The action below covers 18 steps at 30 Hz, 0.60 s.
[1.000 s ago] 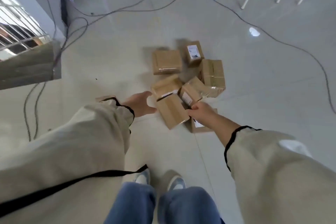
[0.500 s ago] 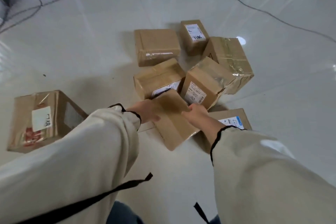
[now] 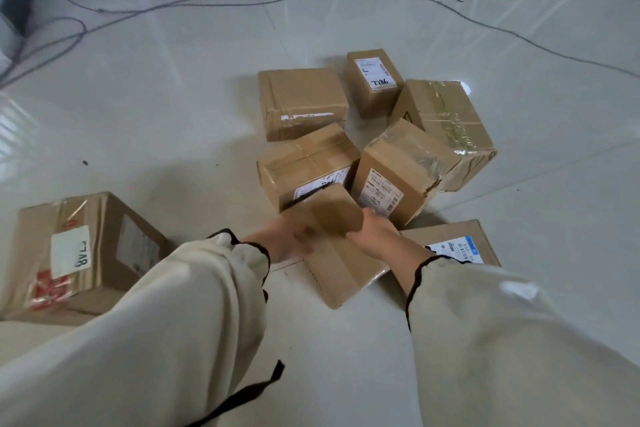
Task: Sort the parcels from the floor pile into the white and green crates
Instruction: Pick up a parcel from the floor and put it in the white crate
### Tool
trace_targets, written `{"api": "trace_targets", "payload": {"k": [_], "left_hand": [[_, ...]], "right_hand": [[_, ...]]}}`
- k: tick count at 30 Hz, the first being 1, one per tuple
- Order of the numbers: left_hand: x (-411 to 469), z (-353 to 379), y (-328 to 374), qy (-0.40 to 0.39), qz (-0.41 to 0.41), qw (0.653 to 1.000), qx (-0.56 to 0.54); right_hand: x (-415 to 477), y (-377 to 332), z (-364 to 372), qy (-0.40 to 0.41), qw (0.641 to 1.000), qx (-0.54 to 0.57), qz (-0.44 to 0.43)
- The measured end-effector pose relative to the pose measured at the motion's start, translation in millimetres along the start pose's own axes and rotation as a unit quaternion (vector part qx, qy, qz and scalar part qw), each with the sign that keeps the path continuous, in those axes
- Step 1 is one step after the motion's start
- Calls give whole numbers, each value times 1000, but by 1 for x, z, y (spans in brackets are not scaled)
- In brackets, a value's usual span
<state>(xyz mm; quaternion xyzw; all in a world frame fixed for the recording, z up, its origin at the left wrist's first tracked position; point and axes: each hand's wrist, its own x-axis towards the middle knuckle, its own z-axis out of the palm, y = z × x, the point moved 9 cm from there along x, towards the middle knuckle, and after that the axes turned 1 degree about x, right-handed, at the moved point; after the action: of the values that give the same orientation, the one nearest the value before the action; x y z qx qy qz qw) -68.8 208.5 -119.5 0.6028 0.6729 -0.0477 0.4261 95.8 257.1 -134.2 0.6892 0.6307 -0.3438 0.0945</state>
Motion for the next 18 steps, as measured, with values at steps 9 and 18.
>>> {"api": "trace_targets", "payload": {"k": [9,18], "left_hand": [[4,-3,-34,-39,-168,941,-292],[6,28,-69,-95,-281,832,-469]], "right_hand": [[7,7,-16,-35,961,248,114],[-4,-31,-12,-117,956,260,65]]}}
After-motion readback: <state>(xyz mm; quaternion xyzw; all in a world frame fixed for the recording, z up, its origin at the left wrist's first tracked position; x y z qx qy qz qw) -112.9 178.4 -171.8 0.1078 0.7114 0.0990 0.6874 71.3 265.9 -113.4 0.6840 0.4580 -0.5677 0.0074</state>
